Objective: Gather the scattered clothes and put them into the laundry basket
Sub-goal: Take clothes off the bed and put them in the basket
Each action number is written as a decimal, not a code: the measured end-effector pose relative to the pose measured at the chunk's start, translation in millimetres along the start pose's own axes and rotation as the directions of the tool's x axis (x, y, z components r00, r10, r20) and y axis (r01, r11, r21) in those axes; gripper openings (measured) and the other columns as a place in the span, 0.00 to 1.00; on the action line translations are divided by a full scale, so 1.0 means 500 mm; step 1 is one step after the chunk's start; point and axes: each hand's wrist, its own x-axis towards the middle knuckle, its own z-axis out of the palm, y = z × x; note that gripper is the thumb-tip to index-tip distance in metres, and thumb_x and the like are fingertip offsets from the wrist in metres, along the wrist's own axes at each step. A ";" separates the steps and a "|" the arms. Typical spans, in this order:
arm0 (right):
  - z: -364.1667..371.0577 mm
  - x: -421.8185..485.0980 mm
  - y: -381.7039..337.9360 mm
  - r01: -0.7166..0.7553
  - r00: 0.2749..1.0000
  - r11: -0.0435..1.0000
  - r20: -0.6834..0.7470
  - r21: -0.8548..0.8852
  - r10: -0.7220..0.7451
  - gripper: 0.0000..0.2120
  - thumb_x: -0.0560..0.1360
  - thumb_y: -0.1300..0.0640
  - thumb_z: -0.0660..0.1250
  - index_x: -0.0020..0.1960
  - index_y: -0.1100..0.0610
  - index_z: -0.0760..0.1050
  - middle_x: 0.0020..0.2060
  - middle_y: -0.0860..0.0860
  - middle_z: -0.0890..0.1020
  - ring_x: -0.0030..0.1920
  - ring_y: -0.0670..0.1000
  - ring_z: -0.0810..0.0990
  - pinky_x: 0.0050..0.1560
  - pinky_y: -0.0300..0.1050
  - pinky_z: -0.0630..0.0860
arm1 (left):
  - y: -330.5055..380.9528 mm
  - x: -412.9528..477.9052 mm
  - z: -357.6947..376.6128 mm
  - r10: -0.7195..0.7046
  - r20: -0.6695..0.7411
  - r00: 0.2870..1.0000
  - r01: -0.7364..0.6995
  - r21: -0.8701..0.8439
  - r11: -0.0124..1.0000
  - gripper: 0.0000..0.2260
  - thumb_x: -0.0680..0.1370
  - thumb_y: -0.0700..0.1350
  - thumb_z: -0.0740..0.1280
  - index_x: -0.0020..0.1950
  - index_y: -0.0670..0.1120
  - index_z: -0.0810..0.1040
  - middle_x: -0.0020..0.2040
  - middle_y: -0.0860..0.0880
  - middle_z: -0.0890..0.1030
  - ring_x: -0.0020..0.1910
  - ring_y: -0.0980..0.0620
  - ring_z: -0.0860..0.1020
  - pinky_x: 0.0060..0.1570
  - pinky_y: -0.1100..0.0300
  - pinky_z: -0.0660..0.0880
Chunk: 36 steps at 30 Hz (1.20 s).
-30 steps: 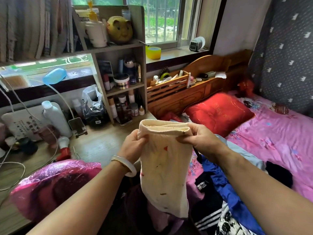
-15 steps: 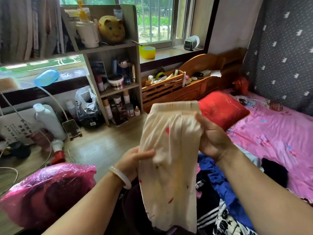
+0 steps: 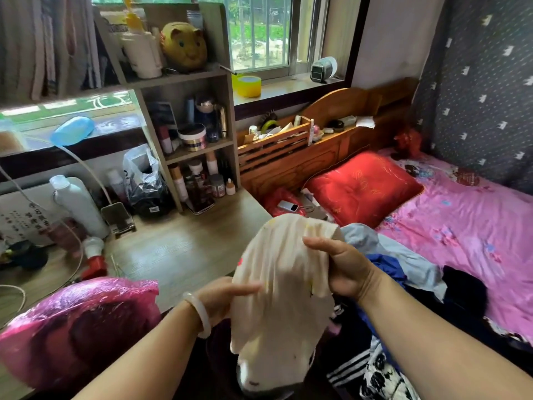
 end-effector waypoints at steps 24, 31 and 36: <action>-0.078 0.012 0.054 -0.148 0.968 0.989 -0.205 0.012 0.148 0.30 0.62 0.61 0.78 0.63 0.66 0.77 0.56 0.62 0.82 0.53 0.59 0.82 0.63 0.53 0.75 | 0.009 0.034 0.004 0.239 -0.078 0.968 -0.249 -0.148 0.957 0.25 0.64 0.30 0.72 0.60 0.43 0.77 0.54 0.38 0.82 0.52 0.39 0.81 0.46 0.48 0.80; -0.091 0.010 0.064 -0.157 0.929 0.988 -0.342 -0.012 0.144 0.12 0.71 0.67 0.70 0.54 0.67 0.79 0.43 0.60 0.83 0.40 0.55 0.83 0.48 0.50 0.80 | 0.005 0.051 -0.013 0.096 -0.345 0.934 -0.123 -0.058 0.991 0.09 0.77 0.42 0.68 0.52 0.36 0.79 0.46 0.38 0.82 0.43 0.42 0.80 0.47 0.50 0.77; -0.092 0.015 0.050 -0.091 0.883 0.995 -0.460 0.031 0.095 0.07 0.77 0.67 0.63 0.52 0.65 0.78 0.37 0.59 0.84 0.34 0.55 0.83 0.36 0.49 0.82 | 0.018 0.052 -0.033 0.081 -0.349 0.934 -0.170 -0.231 0.958 0.13 0.73 0.42 0.71 0.55 0.37 0.79 0.45 0.38 0.82 0.44 0.40 0.81 0.43 0.50 0.77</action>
